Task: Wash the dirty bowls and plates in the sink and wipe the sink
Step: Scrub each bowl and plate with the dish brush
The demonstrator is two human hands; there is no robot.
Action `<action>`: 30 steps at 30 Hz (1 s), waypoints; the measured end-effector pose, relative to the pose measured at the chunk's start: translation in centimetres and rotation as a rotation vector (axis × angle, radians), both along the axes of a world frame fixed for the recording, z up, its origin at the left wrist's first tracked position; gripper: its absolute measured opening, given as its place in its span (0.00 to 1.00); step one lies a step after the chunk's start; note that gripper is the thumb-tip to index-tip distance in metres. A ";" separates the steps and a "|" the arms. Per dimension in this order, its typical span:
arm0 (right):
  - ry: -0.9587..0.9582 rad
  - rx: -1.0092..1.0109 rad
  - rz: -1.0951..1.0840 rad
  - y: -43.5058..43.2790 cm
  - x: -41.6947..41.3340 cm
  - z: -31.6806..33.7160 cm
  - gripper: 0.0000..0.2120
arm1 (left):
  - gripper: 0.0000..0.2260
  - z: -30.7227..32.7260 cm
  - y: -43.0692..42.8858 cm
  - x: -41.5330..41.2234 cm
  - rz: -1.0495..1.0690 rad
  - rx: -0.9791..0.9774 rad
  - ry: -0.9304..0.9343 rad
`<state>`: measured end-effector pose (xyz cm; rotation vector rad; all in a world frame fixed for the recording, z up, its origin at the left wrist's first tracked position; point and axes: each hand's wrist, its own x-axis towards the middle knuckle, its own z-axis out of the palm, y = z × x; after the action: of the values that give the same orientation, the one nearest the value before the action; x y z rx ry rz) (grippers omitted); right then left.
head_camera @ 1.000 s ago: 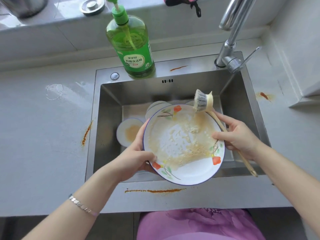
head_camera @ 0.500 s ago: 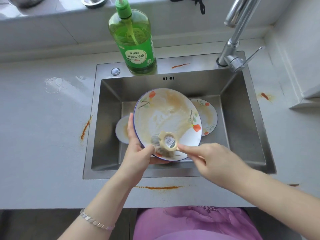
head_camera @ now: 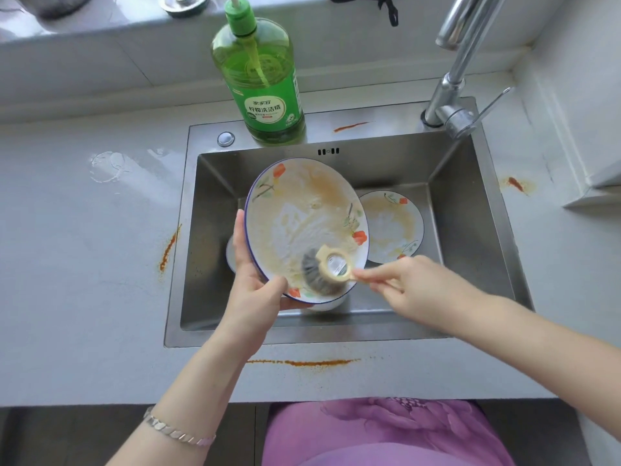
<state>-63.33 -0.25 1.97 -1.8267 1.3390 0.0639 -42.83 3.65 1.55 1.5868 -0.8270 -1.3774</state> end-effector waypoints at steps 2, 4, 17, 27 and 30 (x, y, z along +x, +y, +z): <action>-0.092 0.052 0.044 1.2 0.9 0.6 0.14 | 0.45 -0.3 0.0 0.1 -0.003 -0.022 -0.018; -0.080 0.048 0.081 1.1 0.5 1.0 0.14 | 0.46 -0.5 0.0 0.5 -0.008 -0.039 -0.043; 0.047 0.116 0.051 0.4 -1.3 -0.6 0.14 | 0.44 -0.3 0.0 0.8 -0.061 0.044 -0.050; 0.335 -0.165 0.159 -2.2 -1.9 -0.5 0.17 | 0.45 0.5 0.2 1.0 -0.082 0.172 0.024; 0.409 -0.422 0.252 -4.4 -1.1 -0.8 0.20 | 0.46 0.7 0.5 0.5 -0.158 0.238 0.081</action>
<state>-64.40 -4.64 1.15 -2.4328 1.4681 0.3259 -42.33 4.14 2.20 1.6591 -0.7754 -1.6941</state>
